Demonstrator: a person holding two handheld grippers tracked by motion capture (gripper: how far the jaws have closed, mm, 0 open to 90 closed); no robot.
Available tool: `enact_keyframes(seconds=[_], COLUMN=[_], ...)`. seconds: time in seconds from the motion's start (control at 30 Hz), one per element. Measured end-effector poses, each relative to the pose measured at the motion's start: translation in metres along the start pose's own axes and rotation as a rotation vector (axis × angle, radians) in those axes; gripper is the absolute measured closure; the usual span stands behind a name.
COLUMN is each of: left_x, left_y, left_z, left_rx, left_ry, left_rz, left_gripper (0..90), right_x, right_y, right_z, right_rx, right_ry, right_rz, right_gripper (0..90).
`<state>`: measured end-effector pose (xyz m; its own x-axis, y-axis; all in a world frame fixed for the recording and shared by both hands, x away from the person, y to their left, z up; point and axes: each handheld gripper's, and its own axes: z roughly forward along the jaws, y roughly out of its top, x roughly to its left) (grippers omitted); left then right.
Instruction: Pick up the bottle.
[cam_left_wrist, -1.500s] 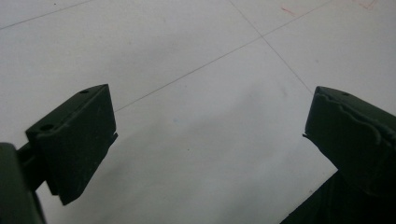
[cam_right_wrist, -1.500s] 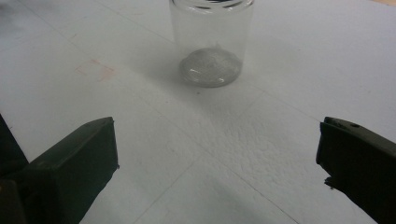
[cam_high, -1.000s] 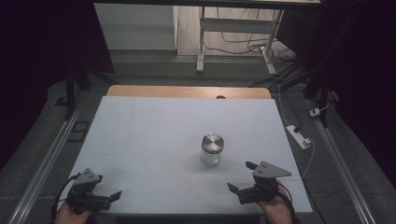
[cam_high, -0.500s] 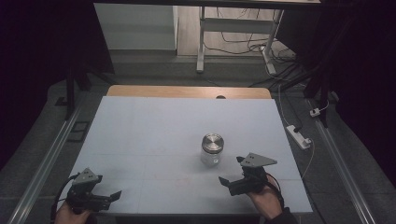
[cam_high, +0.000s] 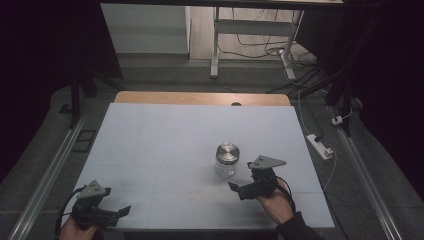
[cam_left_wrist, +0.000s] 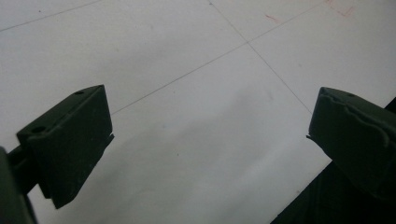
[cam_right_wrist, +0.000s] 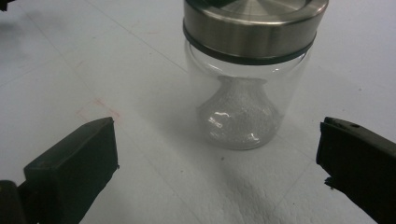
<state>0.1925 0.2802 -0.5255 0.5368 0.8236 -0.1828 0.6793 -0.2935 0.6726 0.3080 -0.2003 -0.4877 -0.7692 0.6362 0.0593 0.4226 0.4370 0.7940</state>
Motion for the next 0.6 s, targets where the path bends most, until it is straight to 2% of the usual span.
enact_keyframes(seconds=[0.1, 0.27, 0.47, 0.6], left_x=[0.000, -0.001, -0.001, -0.001], left_y=[0.000, 0.000, 0.000, 0.000], left_z=[0.000, 0.001, 0.000, 0.001], left_rx=[0.000, 0.006, 0.002, 0.002], left_ry=[-0.003, -0.004, -0.015, -0.016], left_rz=[0.003, 0.013, 0.014, 0.016], left_gripper=[0.1, 0.0, 0.0, 0.0], right_x=[-0.001, -0.001, -0.008, -0.011], right_y=[0.003, 0.009, 0.014, 0.018], right_z=[0.006, 0.020, 0.034, 0.039], right_rx=[0.017, 0.056, 0.071, 0.058], right_ry=[-0.010, -0.056, -0.047, -0.042], right_rz=[0.001, -0.034, -0.014, -0.023], right_gripper=[0.0, 0.0, 0.0, 0.0])
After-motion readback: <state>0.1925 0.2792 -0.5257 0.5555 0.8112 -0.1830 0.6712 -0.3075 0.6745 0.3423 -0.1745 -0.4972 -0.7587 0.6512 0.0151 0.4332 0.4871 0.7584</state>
